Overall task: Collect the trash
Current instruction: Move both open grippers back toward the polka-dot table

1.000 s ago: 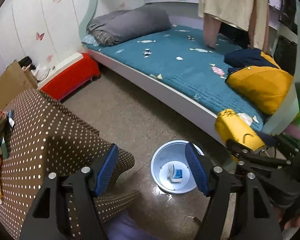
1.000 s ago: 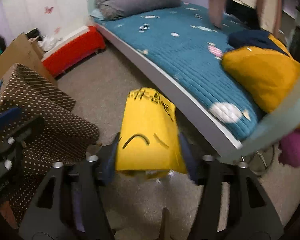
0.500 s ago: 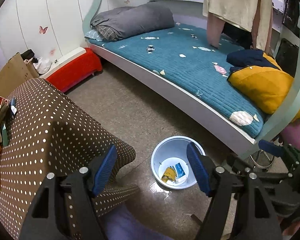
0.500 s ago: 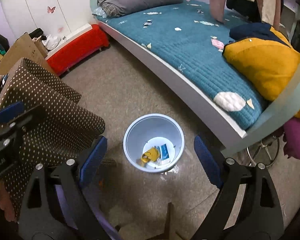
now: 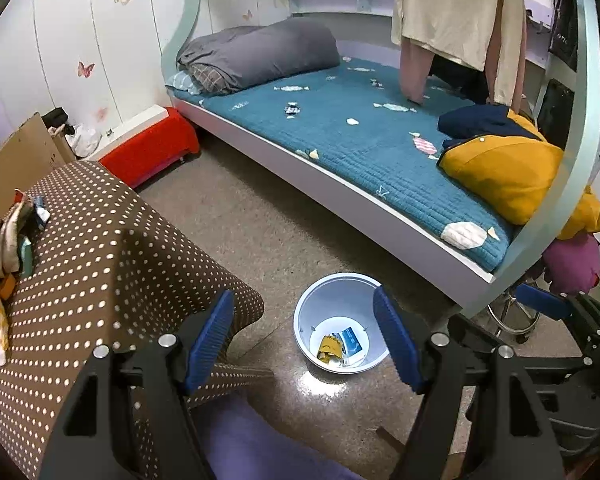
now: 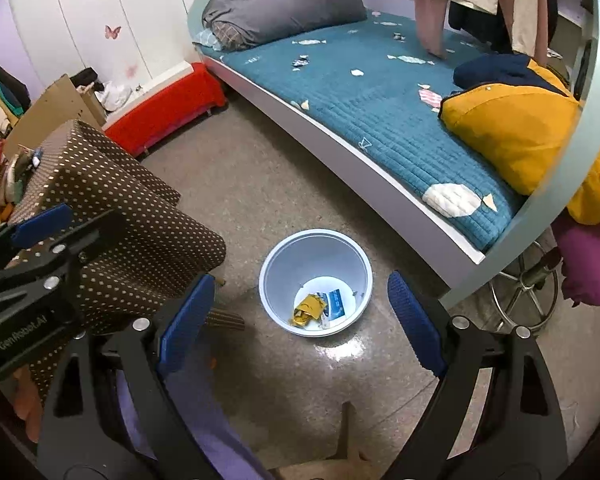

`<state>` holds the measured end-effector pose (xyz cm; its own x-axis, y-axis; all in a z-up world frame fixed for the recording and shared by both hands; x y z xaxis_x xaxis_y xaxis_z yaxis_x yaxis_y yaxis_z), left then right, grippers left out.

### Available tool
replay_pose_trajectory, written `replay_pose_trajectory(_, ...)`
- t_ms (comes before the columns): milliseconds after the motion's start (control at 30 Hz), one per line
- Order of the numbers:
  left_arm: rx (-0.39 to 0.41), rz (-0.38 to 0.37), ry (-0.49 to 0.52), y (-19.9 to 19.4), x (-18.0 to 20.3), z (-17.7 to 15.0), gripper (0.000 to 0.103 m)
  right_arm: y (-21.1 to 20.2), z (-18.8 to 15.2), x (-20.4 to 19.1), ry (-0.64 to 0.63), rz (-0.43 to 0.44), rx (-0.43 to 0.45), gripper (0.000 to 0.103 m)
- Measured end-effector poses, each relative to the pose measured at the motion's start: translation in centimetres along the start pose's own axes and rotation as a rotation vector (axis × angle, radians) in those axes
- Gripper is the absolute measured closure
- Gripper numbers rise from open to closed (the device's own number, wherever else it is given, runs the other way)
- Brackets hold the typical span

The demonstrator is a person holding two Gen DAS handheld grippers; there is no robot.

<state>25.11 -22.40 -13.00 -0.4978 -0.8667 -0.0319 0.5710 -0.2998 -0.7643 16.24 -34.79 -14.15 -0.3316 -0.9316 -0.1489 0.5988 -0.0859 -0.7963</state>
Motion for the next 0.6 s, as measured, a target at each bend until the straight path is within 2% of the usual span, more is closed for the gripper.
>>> replay_pose_trajectory(333, 0.102, 0.008, -0.012, -4.7, -1.7, 0.1, 0.029, -3.5, 0.3, -2.0, -0.028, 0.033, 0.074, 0.016)
replay_pose_trajectory(600, 0.173, 0.048, -0.078, -8.1, -5.3, 0.1, 0.026, -5.1, 1.0, -5.0, -0.072, 0.085, 0.116, 0.016)
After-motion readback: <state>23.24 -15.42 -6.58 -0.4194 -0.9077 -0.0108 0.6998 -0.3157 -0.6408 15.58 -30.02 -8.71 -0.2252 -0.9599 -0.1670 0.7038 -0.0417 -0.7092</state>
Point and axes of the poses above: each gripper's, at about its wrist camera, not at the fingertips, and y roughly the way its jaws point, x to its right, z to its top, the point moved 4 cm from there along y, roughly the way its jaws point, and after that the axes turned 4 degrees about -y, right-handed, at the moved point
